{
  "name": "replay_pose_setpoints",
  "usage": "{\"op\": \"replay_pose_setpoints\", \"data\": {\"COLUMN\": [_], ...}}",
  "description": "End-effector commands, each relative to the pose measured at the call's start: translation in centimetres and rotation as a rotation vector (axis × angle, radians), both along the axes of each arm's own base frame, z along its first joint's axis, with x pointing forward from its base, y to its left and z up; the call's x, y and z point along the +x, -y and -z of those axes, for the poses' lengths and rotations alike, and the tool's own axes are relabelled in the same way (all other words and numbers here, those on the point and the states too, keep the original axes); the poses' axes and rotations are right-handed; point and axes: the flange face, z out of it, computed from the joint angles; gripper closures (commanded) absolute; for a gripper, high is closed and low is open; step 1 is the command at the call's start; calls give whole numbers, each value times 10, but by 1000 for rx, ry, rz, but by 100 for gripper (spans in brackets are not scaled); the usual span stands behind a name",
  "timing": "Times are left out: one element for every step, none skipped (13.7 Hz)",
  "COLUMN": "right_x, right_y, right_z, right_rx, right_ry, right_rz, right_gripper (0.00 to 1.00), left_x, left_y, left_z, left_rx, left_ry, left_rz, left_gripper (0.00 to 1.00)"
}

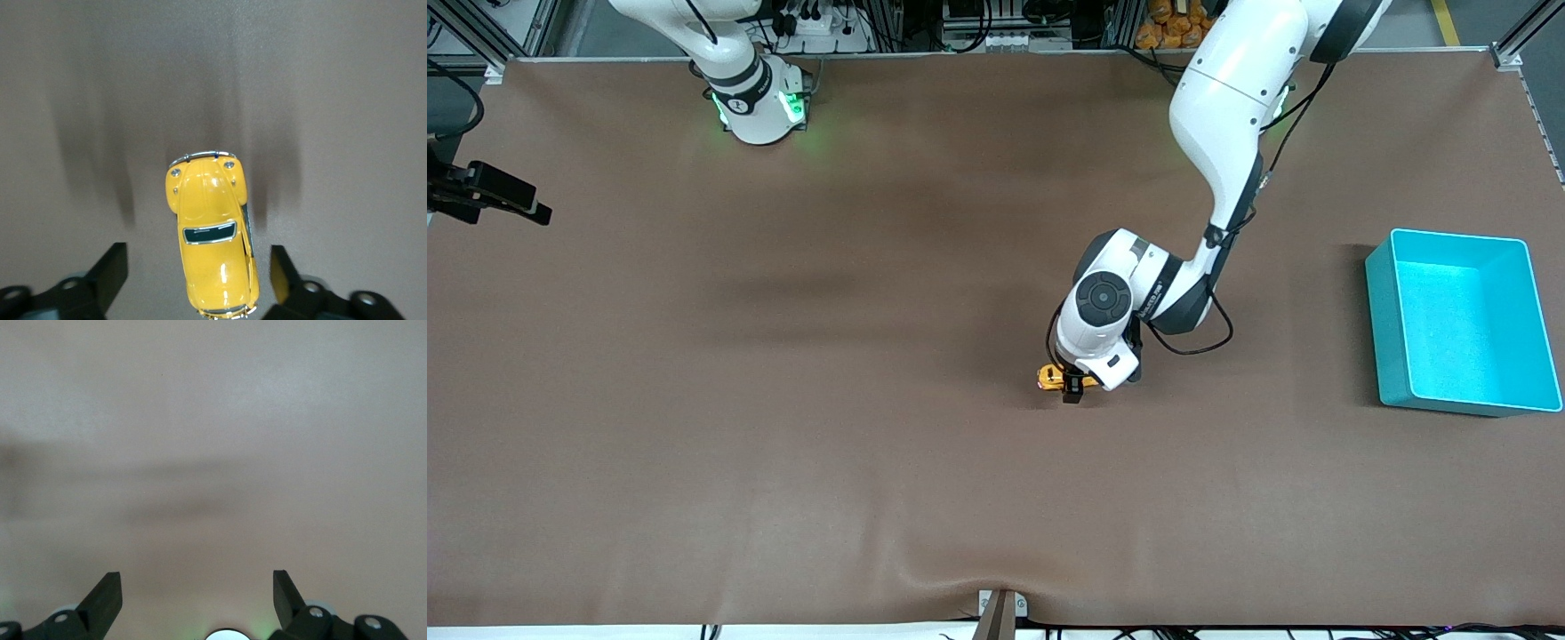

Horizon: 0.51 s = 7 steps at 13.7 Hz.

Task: Wind and store yellow beetle car
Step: 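Lower the left gripper and close it on the yellow car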

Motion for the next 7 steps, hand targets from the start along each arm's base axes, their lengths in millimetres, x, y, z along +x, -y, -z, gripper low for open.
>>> {"op": "replay_pose_setpoints", "data": {"right_x": [-2, -2, -2, -2, -2, -2, -2], "right_y": [-2, -2, -2, -2, -1, -1, -1], "right_z": [-1, -1, -1, -1, -1, -1, 0], "right_rx": [6, 6, 6, 6, 6, 7, 8], "right_ry": [-4, -4, -4, -4, -3, -3, -6], "right_rz": [9, 9, 9, 9, 9, 8, 8], "right_gripper": [0, 0, 0, 0, 0, 0, 0], "left_x": [3, 4, 3, 2, 2, 2, 2], "left_y": [4, 4, 4, 6, 6, 6, 6], "left_z": [3, 5, 8, 6, 6, 8, 8], "left_rx": [-2, -5, -4, -3, -3, -2, -2], "left_ry": [14, 21, 22, 25, 25, 23, 23], "left_rz": [-9, -12, -10, -6, -8, -8, -6], "left_gripper": [19, 19, 20, 25, 33, 45, 58]}}
